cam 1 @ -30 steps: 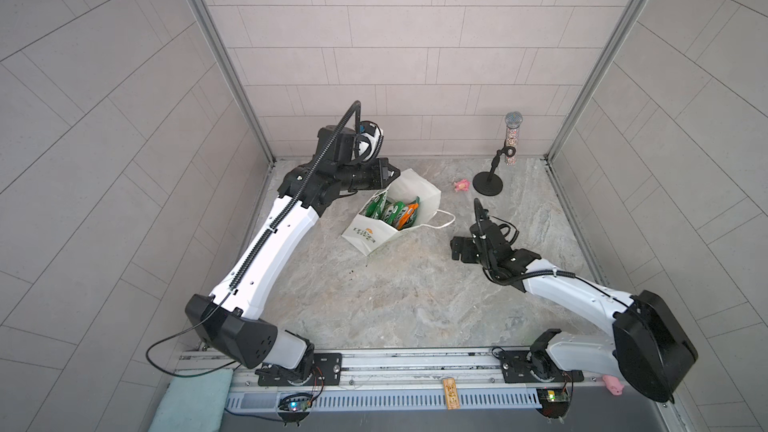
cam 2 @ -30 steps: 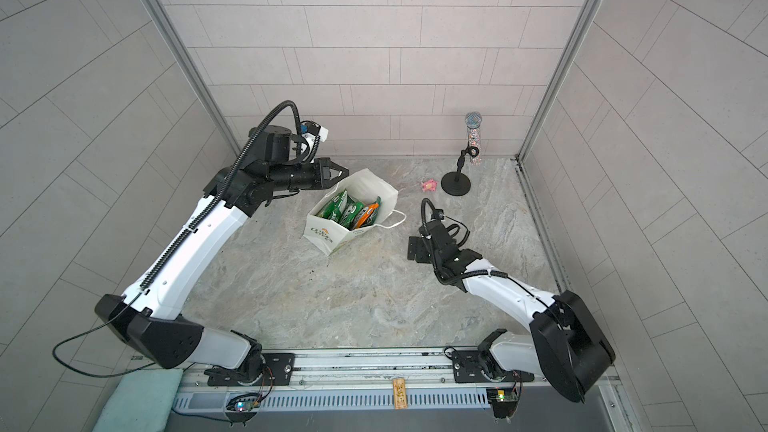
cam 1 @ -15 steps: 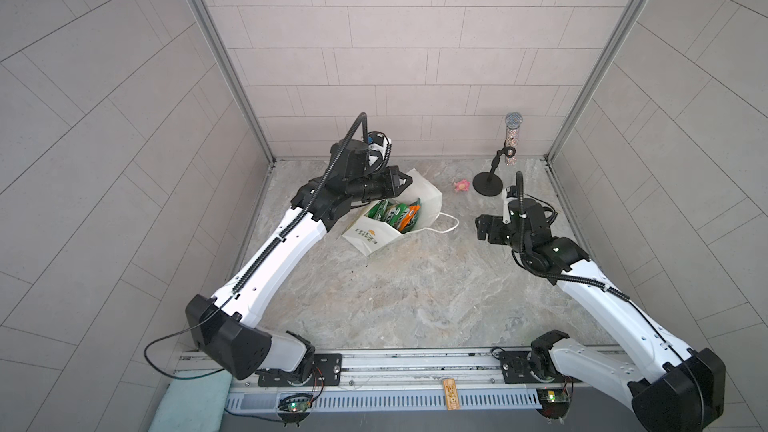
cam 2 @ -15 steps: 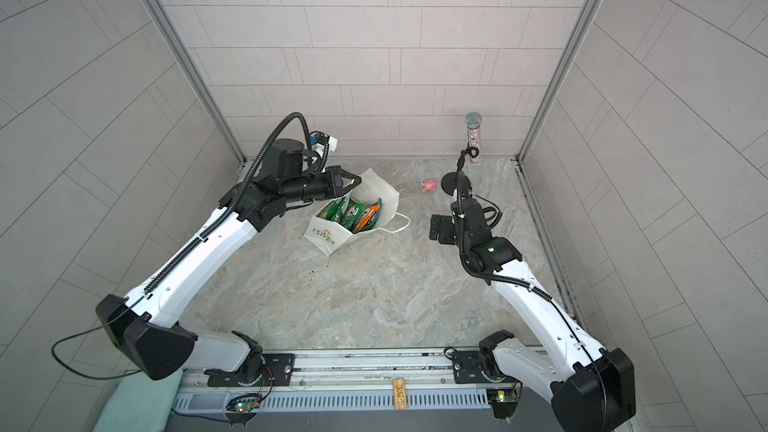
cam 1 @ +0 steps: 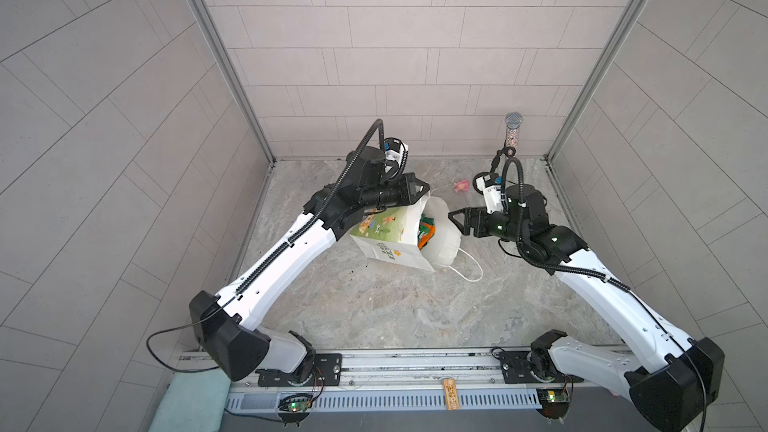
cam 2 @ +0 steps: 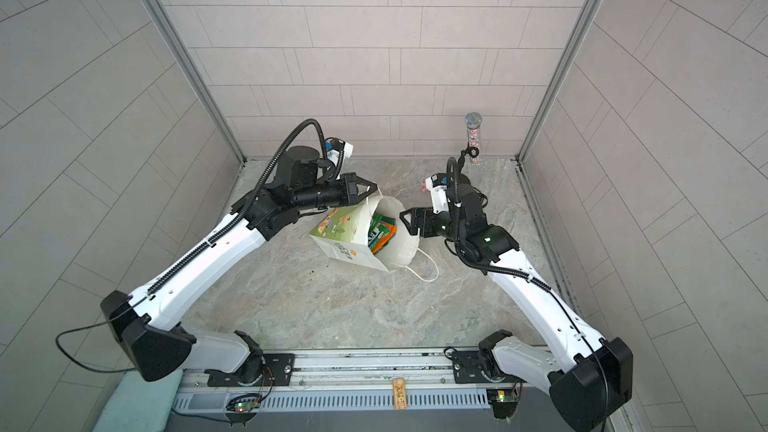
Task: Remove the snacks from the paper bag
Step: 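Lower the right gripper into the bag onto the green FOX'S packets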
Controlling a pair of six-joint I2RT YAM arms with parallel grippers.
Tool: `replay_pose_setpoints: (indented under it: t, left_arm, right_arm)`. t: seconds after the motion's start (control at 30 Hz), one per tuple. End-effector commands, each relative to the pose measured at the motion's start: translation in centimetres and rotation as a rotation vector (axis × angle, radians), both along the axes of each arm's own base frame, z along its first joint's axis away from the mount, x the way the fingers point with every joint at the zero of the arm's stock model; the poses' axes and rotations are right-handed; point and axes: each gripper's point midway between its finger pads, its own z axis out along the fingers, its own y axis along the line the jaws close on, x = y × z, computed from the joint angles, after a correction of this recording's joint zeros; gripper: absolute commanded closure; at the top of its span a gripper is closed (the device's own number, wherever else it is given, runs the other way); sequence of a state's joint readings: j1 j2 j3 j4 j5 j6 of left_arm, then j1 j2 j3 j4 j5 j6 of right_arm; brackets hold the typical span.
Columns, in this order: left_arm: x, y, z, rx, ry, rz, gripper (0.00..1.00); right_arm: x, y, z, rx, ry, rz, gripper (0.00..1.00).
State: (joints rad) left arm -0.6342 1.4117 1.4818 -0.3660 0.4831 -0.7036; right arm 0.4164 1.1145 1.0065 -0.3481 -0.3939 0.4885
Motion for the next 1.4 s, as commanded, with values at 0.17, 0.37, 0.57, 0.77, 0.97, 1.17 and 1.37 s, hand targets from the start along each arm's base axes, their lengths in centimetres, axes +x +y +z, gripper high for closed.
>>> replay_pose_setpoints:
  t: [0.17,0.37,0.57,0.77,0.97,1.17,1.37]
  left_arm:
    - [0.0,0.1,1.4,-0.031,-0.051,0.019,1.0]
    - [-0.1,0.4,1.3,-0.025,-0.055,0.024,1.0]
    - [-0.1,0.6,1.0,-0.006,-0.061,0.029,1.0]
    - [-0.1,0.5,1.0,-0.004,-0.061,0.026,1.0]
    - [-0.1,0.7,0.9,0.007,-0.061,0.029,1.0]
    - [0.0,0.8,1.0,0.015,-0.066,0.034,1.0]
    - [0.0,0.7,0.9,0.016,-0.065,0.029,1.0]
  right_arm:
    - [-1.4,4.6,-2.7,0.081,0.069,0.109,0.32]
    - [-1.5,5.8,-5.1,0.142,0.133,0.069,0.53]
    - [-0.6,6.9,-6.6,0.19,0.167,-0.039,0.56]
    - [0.9,7.0,-7.5,0.267,0.202,-0.162,0.65]
    - [1.6,8.5,-7.4,0.331,0.217,-0.158,0.71]
    - [1.2,9.8,-8.0,0.339,0.241,-0.106,0.71]
    - [1.6,10.3,-8.5,0.365,0.263,-0.115,0.71]
